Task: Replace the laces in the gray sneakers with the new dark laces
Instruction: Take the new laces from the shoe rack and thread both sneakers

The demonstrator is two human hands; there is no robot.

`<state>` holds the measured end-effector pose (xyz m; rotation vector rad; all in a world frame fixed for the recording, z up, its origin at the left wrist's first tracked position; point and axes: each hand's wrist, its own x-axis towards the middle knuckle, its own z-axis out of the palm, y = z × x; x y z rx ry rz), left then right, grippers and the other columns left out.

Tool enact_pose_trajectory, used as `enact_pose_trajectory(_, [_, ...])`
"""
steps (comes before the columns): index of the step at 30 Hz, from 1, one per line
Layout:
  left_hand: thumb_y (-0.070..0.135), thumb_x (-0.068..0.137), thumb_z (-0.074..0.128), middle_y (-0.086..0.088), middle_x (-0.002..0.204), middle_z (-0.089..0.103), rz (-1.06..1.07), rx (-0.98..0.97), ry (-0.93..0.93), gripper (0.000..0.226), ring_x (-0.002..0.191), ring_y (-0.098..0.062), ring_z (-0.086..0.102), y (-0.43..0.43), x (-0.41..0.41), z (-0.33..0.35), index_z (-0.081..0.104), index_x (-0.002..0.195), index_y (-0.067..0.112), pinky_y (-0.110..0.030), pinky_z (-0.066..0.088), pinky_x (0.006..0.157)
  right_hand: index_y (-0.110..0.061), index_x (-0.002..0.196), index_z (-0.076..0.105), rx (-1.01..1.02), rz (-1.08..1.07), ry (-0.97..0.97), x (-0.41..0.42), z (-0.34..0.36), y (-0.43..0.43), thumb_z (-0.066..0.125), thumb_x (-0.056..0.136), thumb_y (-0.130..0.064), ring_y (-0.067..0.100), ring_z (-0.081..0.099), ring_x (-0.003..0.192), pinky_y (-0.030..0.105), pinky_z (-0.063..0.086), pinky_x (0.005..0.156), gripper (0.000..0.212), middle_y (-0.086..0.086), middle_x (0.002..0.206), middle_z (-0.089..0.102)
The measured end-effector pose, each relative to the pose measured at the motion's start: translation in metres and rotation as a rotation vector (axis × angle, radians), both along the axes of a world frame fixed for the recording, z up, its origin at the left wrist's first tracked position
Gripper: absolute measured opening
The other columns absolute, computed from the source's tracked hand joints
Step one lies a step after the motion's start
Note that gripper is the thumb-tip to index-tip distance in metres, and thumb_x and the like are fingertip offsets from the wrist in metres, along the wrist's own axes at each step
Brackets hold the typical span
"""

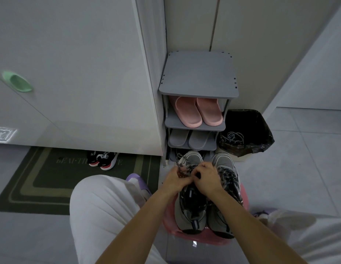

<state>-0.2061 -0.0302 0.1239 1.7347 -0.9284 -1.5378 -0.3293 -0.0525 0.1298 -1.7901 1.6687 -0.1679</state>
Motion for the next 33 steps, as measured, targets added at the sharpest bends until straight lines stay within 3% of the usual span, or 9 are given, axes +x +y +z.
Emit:
enact_pose_trajectory(3, [-0.008, 0.082, 0.059, 0.0, 0.079, 0.053, 0.008, -0.032, -0.025, 0.028, 0.069, -0.006, 0.053, 0.001, -0.004, 0.006, 0.047, 0.083, 0.017, -0.005, 0.043, 0.055, -0.018, 0.097, 0.067, -0.033, -0.045, -0.012, 0.0, 0.001, 0.002, 0.056, 0.087, -0.022, 0.022, 0.039, 0.116, 0.033, 0.035, 0.097, 0.015, -0.001, 0.121, 0.045])
enact_pose_trajectory(5, [-0.01, 0.082, 0.057, 0.003, 0.075, 0.052, 0.003, -0.045, -0.035, 0.031, 0.063, -0.002, 0.052, 0.002, -0.005, 0.008, 0.046, 0.081, 0.018, -0.004, 0.042, 0.05, -0.017, 0.094, 0.066, -0.079, -0.086, -0.017, 0.0, 0.003, 0.003, 0.057, 0.086, -0.019, 0.022, 0.04, 0.115, 0.03, 0.033, 0.093, 0.013, -0.001, 0.12, 0.046])
enact_pose_trajectory(8, [-0.011, 0.082, 0.057, 0.003, 0.078, 0.055, 0.025, -0.046, -0.026, 0.027, 0.063, 0.0, 0.055, 0.003, -0.005, 0.006, 0.049, 0.094, 0.011, -0.004, 0.043, 0.05, -0.019, 0.094, 0.064, -0.173, -0.049, 0.063, -0.004, 0.008, 0.005, 0.055, 0.086, -0.021, 0.022, 0.039, 0.113, 0.03, 0.032, 0.092, 0.012, -0.002, 0.119, 0.045])
enact_pose_trajectory(13, [-0.007, 0.083, 0.06, -0.005, 0.098, 0.054, 0.037, -0.007, -0.052, 0.046, 0.077, -0.006, 0.053, 0.002, -0.004, 0.003, 0.044, 0.126, -0.001, -0.003, 0.044, 0.052, -0.026, 0.092, 0.062, -0.254, -0.063, 0.189, -0.019, 0.02, 0.0, 0.052, 0.086, -0.024, 0.022, 0.037, 0.113, 0.035, 0.029, 0.095, 0.011, -0.004, 0.118, 0.045])
enact_pose_trajectory(20, [-0.002, 0.084, 0.062, -0.01, 0.113, 0.054, 0.038, 0.01, -0.089, 0.045, 0.098, -0.015, 0.053, 0.001, -0.003, 0.001, 0.047, 0.127, -0.002, -0.012, 0.045, 0.069, -0.033, 0.083, 0.063, -0.09, -0.255, 0.175, -0.072, 0.029, -0.011, 0.058, 0.088, -0.029, 0.025, 0.04, 0.117, 0.037, 0.031, 0.096, 0.007, -0.002, 0.126, 0.047])
enact_pose_trajectory(24, [0.001, 0.085, 0.061, -0.005, 0.109, 0.05, 0.013, -0.008, -0.097, 0.046, 0.098, -0.015, 0.051, 0.002, -0.004, 0.002, 0.046, 0.128, 0.002, -0.007, 0.043, 0.063, -0.034, 0.087, 0.066, -0.04, -0.19, 0.139, -0.075, 0.027, -0.011, 0.065, 0.084, -0.036, 0.025, 0.047, 0.112, 0.037, 0.035, 0.091, 0.004, -0.003, 0.117, 0.057])
enact_pose_trajectory(26, [0.001, 0.085, 0.061, -0.006, 0.109, 0.051, 0.01, -0.008, -0.092, 0.046, 0.098, -0.016, 0.052, 0.003, -0.004, 0.003, 0.046, 0.128, 0.004, -0.009, 0.044, 0.063, -0.035, 0.095, 0.065, -0.08, -0.173, 0.066, -0.068, 0.028, -0.011, 0.068, 0.08, -0.041, 0.022, 0.052, 0.11, 0.037, 0.041, 0.091, 0.016, -0.006, 0.112, 0.06])
enact_pose_trajectory(29, [-0.001, 0.085, 0.061, -0.006, 0.107, 0.054, 0.011, -0.008, -0.054, 0.044, 0.094, -0.015, 0.055, 0.004, -0.003, 0.004, 0.047, 0.126, 0.007, -0.012, 0.047, 0.062, -0.035, 0.081, 0.066, -0.165, -0.096, -0.009, -0.047, 0.029, -0.01, 0.068, 0.079, -0.04, 0.014, 0.059, 0.098, 0.031, 0.047, 0.084, 0.005, -0.009, 0.097, 0.062])
enact_pose_trajectory(33, [-0.004, 0.084, 0.06, -0.003, 0.096, 0.054, 0.013, -0.029, -0.074, 0.041, 0.082, -0.01, 0.054, 0.005, -0.003, 0.005, 0.051, 0.124, 0.003, -0.008, 0.046, 0.059, -0.031, 0.095, 0.071, -0.178, 0.096, 0.112, -0.016, 0.025, -0.008, 0.06, 0.087, -0.037, 0.016, 0.047, 0.109, 0.033, 0.038, 0.092, 0.016, -0.004, 0.108, 0.054])
